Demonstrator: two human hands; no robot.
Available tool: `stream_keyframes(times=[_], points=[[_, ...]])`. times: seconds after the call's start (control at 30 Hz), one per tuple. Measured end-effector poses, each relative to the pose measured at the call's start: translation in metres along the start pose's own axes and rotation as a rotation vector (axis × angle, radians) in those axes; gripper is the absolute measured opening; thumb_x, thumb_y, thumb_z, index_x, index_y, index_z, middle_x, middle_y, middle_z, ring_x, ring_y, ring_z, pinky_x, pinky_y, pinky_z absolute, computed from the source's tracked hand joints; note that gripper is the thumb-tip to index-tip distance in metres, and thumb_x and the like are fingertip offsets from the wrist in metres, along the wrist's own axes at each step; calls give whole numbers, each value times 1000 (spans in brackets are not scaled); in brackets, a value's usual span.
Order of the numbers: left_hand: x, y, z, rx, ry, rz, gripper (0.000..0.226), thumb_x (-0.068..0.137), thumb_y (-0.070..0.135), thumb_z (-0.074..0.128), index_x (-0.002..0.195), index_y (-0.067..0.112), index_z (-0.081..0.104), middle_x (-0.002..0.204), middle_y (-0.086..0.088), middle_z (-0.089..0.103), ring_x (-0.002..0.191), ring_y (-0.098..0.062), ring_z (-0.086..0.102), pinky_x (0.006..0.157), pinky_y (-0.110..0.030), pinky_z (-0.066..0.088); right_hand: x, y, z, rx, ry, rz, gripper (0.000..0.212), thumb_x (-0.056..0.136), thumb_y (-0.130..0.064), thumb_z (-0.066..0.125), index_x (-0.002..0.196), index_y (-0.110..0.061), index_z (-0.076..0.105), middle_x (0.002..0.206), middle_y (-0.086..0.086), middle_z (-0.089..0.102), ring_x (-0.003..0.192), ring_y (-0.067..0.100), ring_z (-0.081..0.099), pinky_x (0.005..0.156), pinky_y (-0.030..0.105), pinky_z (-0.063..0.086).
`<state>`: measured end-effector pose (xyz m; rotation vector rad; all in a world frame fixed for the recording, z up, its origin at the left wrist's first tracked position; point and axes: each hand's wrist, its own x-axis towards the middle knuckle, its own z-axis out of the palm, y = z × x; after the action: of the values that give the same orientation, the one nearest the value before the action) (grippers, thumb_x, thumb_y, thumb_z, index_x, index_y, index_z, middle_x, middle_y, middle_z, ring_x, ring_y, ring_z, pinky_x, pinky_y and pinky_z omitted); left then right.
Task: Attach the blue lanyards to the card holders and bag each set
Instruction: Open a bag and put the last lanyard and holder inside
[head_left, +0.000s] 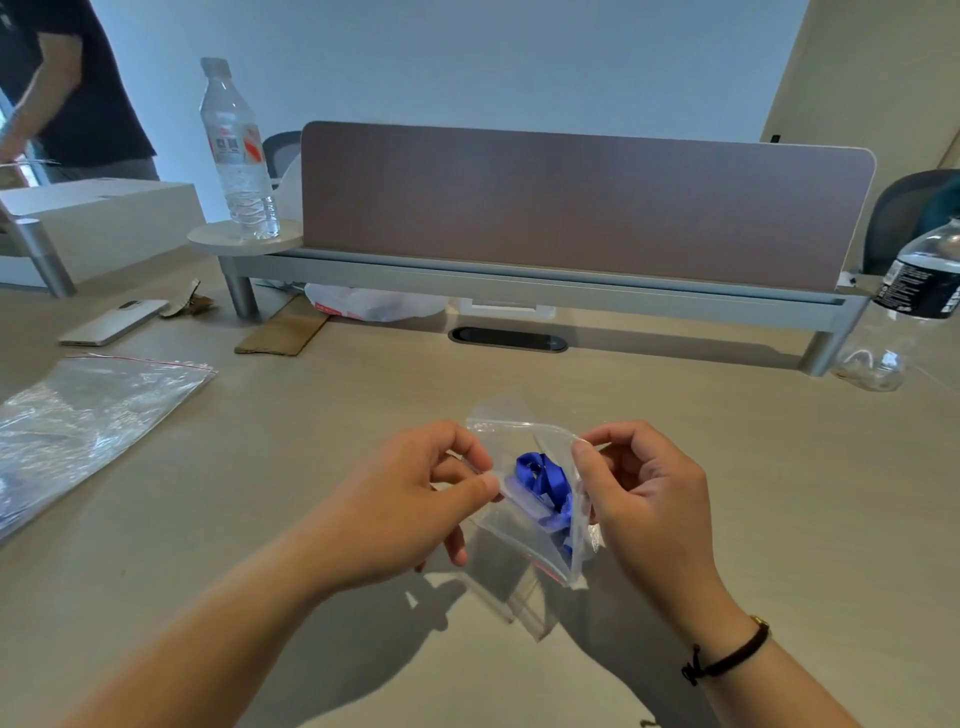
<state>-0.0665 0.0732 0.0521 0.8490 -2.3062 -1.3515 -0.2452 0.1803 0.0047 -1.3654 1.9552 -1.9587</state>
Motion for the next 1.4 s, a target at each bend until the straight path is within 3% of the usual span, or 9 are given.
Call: stream_keyframes(times=[0.23, 0.47, 0.73, 0.87, 0.97, 1.1, 1.2, 1.3, 1.4], points=[[28, -18, 36, 237, 162, 32, 5, 92, 36, 66, 96, 33, 66, 82, 15, 73, 51, -4, 66, 65, -34, 61, 0, -5, -3, 17, 21, -24, 13, 91, -10, 69, 85, -22, 69, 62, -2, 65, 55, 20, 60, 51, 35, 55], [46, -30, 64, 509, 323, 91, 19, 92, 49, 62, 101, 34, 68, 89, 16, 72, 86, -10, 64, 76, -34, 54, -1, -9, -5, 50, 24, -47, 8, 91, -11, 69, 89, -18, 68, 66, -1, 66, 58, 20, 64, 53, 28, 55], [23, -39, 65, 158, 454, 148, 25, 88, 50, 67, 72, 30, 67, 47, 12, 47, 48, -9, 43, 54, -36, 42, 2, -7, -7, 53, 52, -15, 7, 92, -12, 69, 90, -18, 66, 64, 0, 65, 57, 21, 64, 53, 32, 56], [7, -38, 70, -104, 348, 27, 40, 81, 69, 60, 104, 38, 70, 51, 5, 55, 51, -11, 54, 63, -40, 55, 0, -9, -3, 84, 37, 19, 5, 92, -10, 69, 92, -15, 66, 65, 4, 67, 56, 21, 66, 53, 25, 55], [1, -35, 73, -91, 251, -13, 59, 70, 79, 62, 120, 48, 64, 78, 11, 72, 72, -4, 70, 77, -34, 60, 0, -10, 4, 161, 33, 127, 6, 93, -8, 68, 94, -14, 65, 67, 10, 69, 57, 24, 67, 57, 32, 57], [5, -25, 61, 26, 260, 49, 18, 85, 47, 71, 101, 40, 75, 78, 22, 72, 65, 2, 68, 62, -16, 50, 7, -20, 11, 190, -155, 302, 19, 97, -10, 61, 112, -21, 57, 72, 12, 71, 66, 25, 73, 67, 41, 63], [8, -19, 47, 84, 317, 71, 12, 91, 28, 68, 86, 30, 79, 76, 18, 74, 66, 0, 69, 60, -14, 51, 15, -30, 12, 61, -253, 327, 32, 97, -11, 61, 123, -26, 50, 70, 10, 70, 65, 22, 71, 63, 35, 63], [9, -20, 32, 216, 369, 105, 16, 92, 27, 66, 86, 24, 80, 79, 12, 76, 71, -3, 69, 70, -21, 54, 28, -40, 7, -386, -370, 108, 46, 93, -23, 65, 130, -40, 42, 74, 0, 63, 62, 14, 60, 59, 27, 56], [7, -22, 16, 406, 381, 260, 15, 94, 24, 66, 89, 19, 79, 85, 7, 74, 76, -7, 64, 76, -28, 52, 48, -58, 1, -788, -583, -175, 48, 90, -39, 63, 131, -56, 43, 125, -11, 47, 102, 9, 55, 88, 35, 55]])
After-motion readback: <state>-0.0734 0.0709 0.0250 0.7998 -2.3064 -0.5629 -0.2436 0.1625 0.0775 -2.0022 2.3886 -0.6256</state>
